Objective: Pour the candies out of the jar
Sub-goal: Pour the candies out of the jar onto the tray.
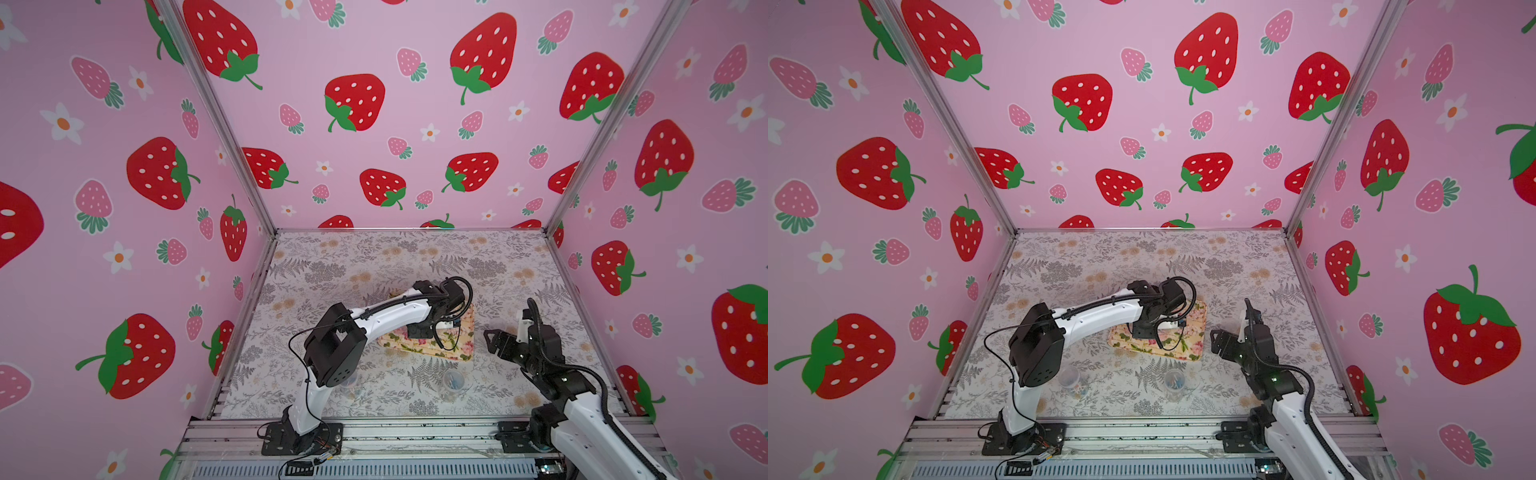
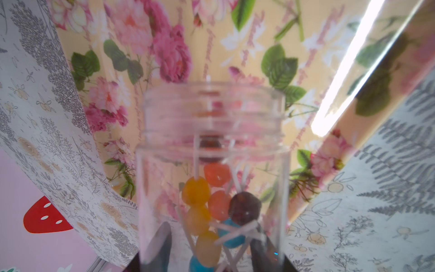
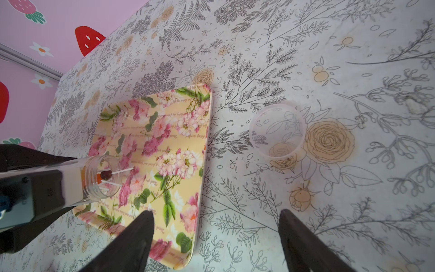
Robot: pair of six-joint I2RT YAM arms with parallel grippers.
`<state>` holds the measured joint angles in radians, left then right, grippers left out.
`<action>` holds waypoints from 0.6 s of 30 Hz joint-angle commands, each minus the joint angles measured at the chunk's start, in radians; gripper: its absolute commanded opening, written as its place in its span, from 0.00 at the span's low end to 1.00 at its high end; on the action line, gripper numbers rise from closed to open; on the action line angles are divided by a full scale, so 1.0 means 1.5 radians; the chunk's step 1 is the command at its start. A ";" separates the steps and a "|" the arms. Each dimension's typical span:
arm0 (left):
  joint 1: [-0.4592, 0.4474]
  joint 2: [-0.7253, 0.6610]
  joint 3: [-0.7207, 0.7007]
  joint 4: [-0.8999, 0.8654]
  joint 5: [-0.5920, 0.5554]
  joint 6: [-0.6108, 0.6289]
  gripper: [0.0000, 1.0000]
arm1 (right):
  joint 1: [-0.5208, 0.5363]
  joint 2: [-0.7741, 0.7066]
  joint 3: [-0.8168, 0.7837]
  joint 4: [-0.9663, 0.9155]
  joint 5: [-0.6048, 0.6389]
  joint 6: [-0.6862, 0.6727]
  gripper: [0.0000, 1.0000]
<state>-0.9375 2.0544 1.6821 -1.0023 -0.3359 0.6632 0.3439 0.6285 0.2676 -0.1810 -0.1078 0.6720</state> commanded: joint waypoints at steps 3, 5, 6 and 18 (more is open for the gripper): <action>-0.010 0.001 0.023 -0.029 -0.052 0.034 0.49 | -0.001 0.000 -0.007 0.009 -0.004 0.017 0.85; -0.013 0.000 0.019 -0.031 -0.072 0.045 0.49 | -0.002 0.001 -0.007 0.008 -0.005 0.016 0.85; -0.014 -0.002 0.017 -0.031 -0.085 0.050 0.49 | -0.001 0.002 -0.005 0.009 -0.005 0.015 0.85; -0.019 -0.029 -0.016 -0.002 -0.144 0.105 0.50 | -0.001 -0.002 -0.009 0.007 -0.006 0.018 0.85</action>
<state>-0.9588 2.0502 1.6684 -0.9997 -0.5091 0.7734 0.3439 0.6334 0.2676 -0.1806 -0.1165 0.6804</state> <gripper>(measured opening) 0.559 0.850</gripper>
